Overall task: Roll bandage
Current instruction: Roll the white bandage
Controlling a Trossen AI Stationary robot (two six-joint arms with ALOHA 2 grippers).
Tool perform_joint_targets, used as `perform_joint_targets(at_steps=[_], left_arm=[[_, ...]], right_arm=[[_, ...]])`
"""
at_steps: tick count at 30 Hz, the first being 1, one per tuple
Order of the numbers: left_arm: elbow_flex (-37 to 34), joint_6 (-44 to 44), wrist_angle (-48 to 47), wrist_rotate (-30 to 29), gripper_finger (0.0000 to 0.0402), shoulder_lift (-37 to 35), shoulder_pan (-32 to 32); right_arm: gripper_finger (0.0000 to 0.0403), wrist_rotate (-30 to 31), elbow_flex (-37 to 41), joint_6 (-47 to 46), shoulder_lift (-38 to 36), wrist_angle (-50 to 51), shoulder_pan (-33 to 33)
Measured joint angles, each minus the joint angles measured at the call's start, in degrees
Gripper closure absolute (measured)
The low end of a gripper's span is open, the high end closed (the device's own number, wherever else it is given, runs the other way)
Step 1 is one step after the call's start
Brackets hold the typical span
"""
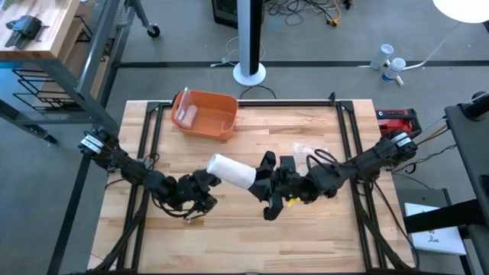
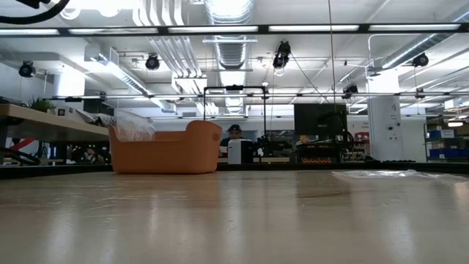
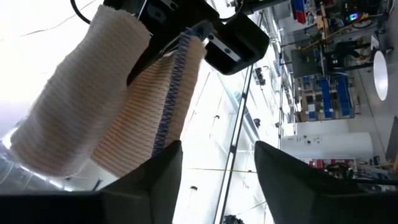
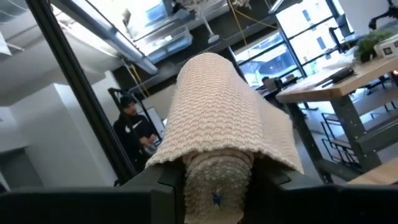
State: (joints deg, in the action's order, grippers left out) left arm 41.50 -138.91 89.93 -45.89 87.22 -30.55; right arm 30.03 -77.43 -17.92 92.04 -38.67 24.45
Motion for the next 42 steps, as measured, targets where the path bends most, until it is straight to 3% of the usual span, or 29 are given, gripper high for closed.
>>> perform_joint_targets(at_steps=[10,24,33,42], left_arm=[[0.1,0.0,0.0,0.0,0.0194,0.0,0.0],[1.5,-2.4,0.0,0.4,0.0212,0.0,0.0],[1.6,-2.3,0.0,0.1,0.0211,0.0,0.1],[1.6,-2.6,0.0,-1.5,0.0219,0.0,0.0]], right_arm=[[0.0308,1.5,0.3,4.5,0.0,-4.4,0.5],[0.0312,4.7,2.2,1.0,0.0,-4.1,0.4],[0.0312,5.1,1.3,-0.1,5.9,-13.1,0.2],[0.0312,4.2,-0.2,1.2,6.3,-13.6,0.7]])
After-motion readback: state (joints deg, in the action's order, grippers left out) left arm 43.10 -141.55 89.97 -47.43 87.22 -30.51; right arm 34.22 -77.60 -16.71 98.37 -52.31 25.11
